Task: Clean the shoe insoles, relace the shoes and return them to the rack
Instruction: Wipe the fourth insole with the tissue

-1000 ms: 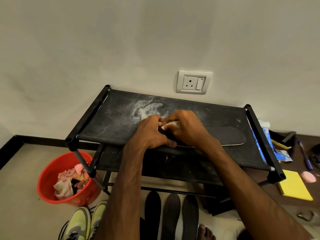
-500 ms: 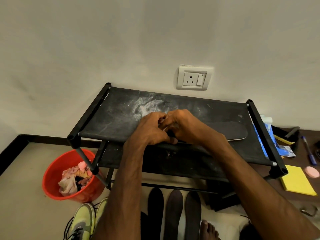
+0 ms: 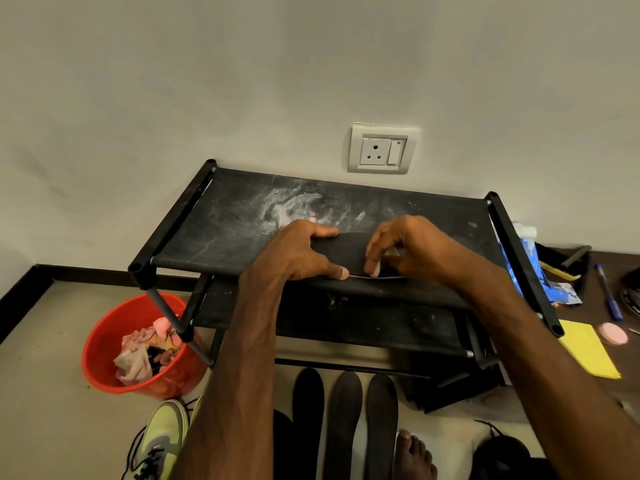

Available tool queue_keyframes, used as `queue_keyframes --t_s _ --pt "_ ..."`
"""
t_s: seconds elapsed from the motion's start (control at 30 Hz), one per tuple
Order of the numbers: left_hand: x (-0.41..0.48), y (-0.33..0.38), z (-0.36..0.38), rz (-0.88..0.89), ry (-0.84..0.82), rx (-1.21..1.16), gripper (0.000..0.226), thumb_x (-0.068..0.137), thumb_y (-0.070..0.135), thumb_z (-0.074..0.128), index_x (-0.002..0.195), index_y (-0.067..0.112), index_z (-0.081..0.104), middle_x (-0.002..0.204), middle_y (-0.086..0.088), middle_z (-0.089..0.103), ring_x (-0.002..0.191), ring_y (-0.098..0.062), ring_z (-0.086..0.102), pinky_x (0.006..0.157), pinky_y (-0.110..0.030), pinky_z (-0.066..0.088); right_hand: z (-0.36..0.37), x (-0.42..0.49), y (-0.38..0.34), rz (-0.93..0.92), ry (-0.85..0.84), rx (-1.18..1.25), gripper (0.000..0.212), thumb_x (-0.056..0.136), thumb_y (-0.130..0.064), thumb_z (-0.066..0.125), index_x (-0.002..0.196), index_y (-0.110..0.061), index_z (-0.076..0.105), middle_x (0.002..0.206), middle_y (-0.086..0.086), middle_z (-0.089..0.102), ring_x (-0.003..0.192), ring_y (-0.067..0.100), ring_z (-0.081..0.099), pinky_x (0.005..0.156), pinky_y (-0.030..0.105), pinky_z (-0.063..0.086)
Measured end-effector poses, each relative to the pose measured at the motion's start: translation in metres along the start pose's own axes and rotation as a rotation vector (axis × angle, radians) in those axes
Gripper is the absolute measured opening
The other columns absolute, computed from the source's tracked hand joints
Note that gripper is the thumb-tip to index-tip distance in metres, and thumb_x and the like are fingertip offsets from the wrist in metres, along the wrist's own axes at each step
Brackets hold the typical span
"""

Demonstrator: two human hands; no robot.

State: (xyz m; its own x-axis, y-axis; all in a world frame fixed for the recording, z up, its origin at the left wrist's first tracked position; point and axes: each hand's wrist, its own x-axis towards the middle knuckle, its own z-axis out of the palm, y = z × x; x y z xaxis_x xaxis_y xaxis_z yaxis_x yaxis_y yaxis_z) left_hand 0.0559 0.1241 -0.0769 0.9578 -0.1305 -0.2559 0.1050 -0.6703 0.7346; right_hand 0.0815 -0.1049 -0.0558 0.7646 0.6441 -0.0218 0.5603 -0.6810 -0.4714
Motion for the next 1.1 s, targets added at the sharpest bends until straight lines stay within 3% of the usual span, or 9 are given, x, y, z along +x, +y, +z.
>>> queue_keyframes --t_s 0.17,0.33,0.43,0.53,0.6,0.73,0.97,1.1 --pt "0.003 -0.002 0.002 -0.006 0.007 0.019 0.089 0.064 0.041 0.094 0.144 0.035 0.055 0.145 0.006 0.054 0.131 -0.02 0.049 0.113 -0.045 0.041 -0.011 -0.022 0.01 0.074 0.084 0.043 0.04 0.08 0.009 0.074 0.08 -0.03 0.083 0.09 -0.012 0.075 0.088 0.004 0.069 0.082 0.019 0.053" --pt "0.002 0.001 0.005 0.042 0.034 0.16 0.107 0.052 0.071 0.083 0.148 0.044 0.045 0.15 0.002 0.042 0.138 -0.025 0.036 0.115 -0.051 0.036 0.005 -0.004 -0.003 -0.009 0.211 0.035 0.044 0.08 0.013 0.065 0.09 -0.026 0.083 0.089 -0.009 0.078 0.085 0.005 0.072 0.077 0.008 0.049" --pt "-0.001 0.006 0.005 0.117 0.058 0.174 0.093 0.072 0.056 0.085 0.151 0.05 0.037 0.149 -0.002 0.034 0.137 -0.026 0.026 0.113 -0.049 0.031 0.016 0.006 -0.018 -0.078 0.182 -0.028 0.04 0.076 0.013 0.07 0.092 -0.02 0.084 0.09 -0.003 0.079 0.079 0.008 0.072 0.074 0.008 0.052" --pt "0.0 0.014 0.012 0.183 0.015 0.173 0.074 0.078 0.047 0.084 0.143 0.048 0.048 0.147 0.0 0.039 0.136 -0.025 0.027 0.116 -0.051 0.029 0.016 0.003 -0.019 -0.104 0.21 -0.016 0.034 0.075 0.012 0.071 0.085 -0.017 0.084 0.086 -0.001 0.079 0.078 0.012 0.073 0.077 0.021 0.059" --pt "0.001 0.017 0.016 0.183 0.004 0.208 0.062 0.081 0.047 0.081 0.137 0.048 0.055 0.144 0.003 0.043 0.134 -0.023 0.028 0.115 -0.05 0.029 0.014 -0.002 -0.013 -0.096 0.219 -0.014 0.037 0.073 0.014 0.069 0.08 -0.019 0.084 0.087 -0.002 0.079 0.08 0.012 0.073 0.08 0.02 0.057" --pt "0.005 0.016 0.018 0.17 0.026 0.234 0.057 0.082 0.043 0.079 0.134 0.051 0.057 0.144 0.009 0.044 0.135 -0.022 0.028 0.117 -0.051 0.025 0.001 -0.02 0.006 0.055 0.185 0.009 0.041 0.074 0.012 0.073 0.073 -0.028 0.082 0.084 -0.009 0.077 0.082 0.005 0.07 0.081 0.02 0.053" --pt "0.005 0.018 0.02 0.137 0.042 0.204 0.057 0.079 0.039 0.082 0.131 0.051 0.061 0.144 0.008 0.046 0.137 -0.024 0.029 0.118 -0.049 0.024 -0.03 -0.06 0.037 0.352 0.086 -0.012 0.032 0.081 -0.001 0.08 0.063 -0.027 0.081 0.077 -0.013 0.077 0.084 -0.004 0.07 0.086 0.016 0.054" --pt "0.004 0.029 0.024 0.134 0.099 0.286 0.058 0.076 0.028 0.079 0.13 0.046 0.064 0.144 0.004 0.049 0.134 -0.025 0.031 0.112 -0.041 0.024 -0.043 -0.069 0.049 0.526 0.105 -0.085 0.025 0.083 0.001 0.077 0.072 -0.02 0.084 0.08 -0.007 0.078 0.085 0.006 0.068 0.08 0.013 0.049"
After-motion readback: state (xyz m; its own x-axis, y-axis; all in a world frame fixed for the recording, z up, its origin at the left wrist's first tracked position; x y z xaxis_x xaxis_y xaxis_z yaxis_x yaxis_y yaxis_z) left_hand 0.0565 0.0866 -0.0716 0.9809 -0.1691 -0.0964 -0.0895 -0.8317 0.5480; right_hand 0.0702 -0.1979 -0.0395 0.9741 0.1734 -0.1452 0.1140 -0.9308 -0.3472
